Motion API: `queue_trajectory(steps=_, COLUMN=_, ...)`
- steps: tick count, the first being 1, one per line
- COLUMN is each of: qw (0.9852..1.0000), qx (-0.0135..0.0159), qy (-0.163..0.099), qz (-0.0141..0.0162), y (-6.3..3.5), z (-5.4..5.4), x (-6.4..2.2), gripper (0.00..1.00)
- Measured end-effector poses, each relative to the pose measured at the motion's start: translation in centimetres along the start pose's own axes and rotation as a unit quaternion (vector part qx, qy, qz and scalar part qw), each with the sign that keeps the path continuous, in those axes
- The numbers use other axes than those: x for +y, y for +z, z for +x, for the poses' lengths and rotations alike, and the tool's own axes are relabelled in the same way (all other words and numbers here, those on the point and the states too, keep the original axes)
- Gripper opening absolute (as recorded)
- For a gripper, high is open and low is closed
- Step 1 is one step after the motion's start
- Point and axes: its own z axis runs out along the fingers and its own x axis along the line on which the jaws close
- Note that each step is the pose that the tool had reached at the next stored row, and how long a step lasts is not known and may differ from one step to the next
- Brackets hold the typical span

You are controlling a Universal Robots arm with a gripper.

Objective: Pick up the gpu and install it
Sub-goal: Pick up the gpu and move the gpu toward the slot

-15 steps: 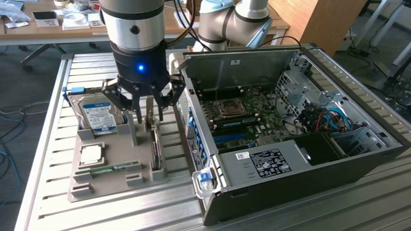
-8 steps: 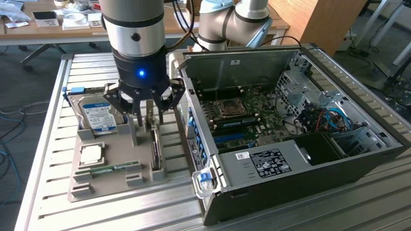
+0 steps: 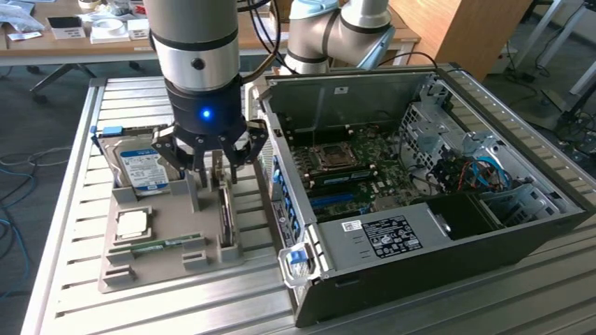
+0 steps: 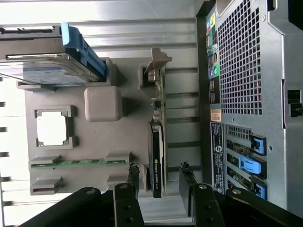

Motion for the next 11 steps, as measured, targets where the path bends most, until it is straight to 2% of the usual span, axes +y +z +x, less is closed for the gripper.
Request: queue_trajectory(steps=11, qw=1.0000, qx=0.0001, qy=0.000, qz=0.0001, y=0.83, z=0.02, x=-0.04, gripper=0.47)
